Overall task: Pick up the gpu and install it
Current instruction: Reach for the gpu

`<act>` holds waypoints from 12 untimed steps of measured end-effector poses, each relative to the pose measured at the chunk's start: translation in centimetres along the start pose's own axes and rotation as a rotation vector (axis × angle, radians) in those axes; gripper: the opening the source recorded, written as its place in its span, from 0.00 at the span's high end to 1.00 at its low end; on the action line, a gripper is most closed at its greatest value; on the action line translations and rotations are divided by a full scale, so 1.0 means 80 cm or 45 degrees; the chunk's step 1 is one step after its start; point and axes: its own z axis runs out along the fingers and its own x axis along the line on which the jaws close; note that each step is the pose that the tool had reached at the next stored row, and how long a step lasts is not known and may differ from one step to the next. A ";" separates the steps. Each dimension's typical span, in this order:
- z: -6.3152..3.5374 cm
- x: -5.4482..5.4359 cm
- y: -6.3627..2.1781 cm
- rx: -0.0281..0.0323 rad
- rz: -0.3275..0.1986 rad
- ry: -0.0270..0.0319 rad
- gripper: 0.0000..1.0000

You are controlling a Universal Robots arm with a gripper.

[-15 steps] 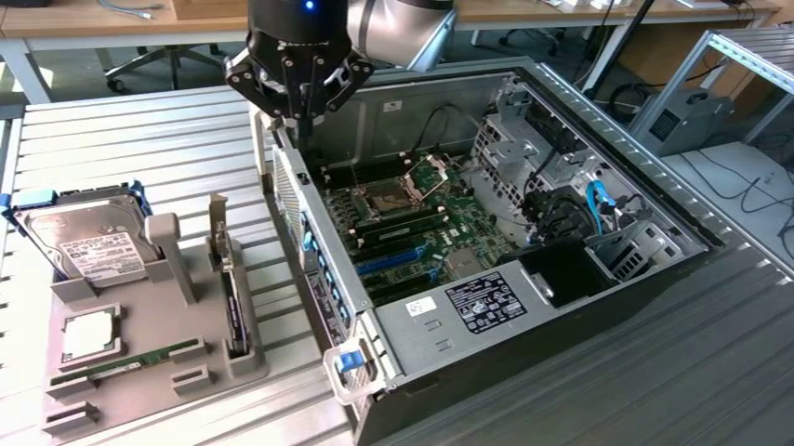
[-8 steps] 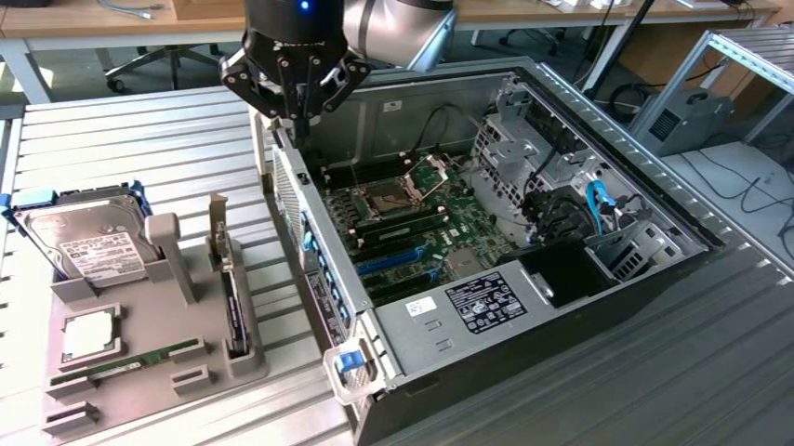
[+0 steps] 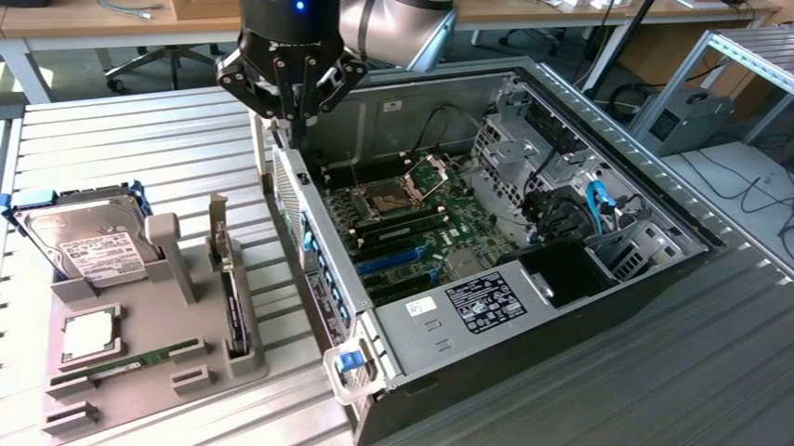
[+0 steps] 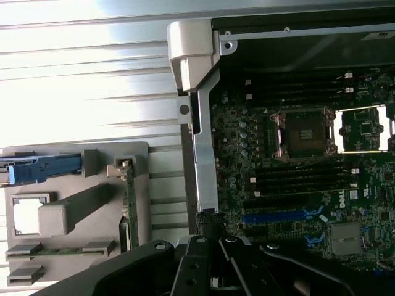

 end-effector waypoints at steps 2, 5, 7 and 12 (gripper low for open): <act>0.000 0.002 0.000 0.0001 0.000 0.0000 0.89; 0.000 0.005 0.000 0.0000 0.000 0.0000 0.89; 0.000 0.007 -0.001 0.0001 0.000 0.0000 0.89; 0.000 0.012 -0.001 0.0000 0.000 0.0000 0.89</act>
